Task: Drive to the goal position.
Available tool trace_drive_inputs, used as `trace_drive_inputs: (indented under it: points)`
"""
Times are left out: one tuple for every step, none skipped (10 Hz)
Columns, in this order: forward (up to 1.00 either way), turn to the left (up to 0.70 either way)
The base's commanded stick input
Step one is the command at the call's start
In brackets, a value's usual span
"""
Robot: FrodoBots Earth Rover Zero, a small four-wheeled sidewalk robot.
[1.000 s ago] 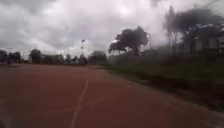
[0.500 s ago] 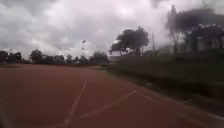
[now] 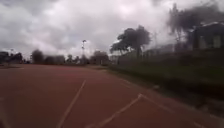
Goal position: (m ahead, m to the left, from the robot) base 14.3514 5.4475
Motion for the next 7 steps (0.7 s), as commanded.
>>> trace_drive_inputs:
  points:
    - [0.85,0.35]
    - [0.85,0.01]
    - [0.85,0.01]
    - [0.85,0.01]
    - [0.85,0.01]
    - [0.85,0.01]
    - [0.85,0.01]
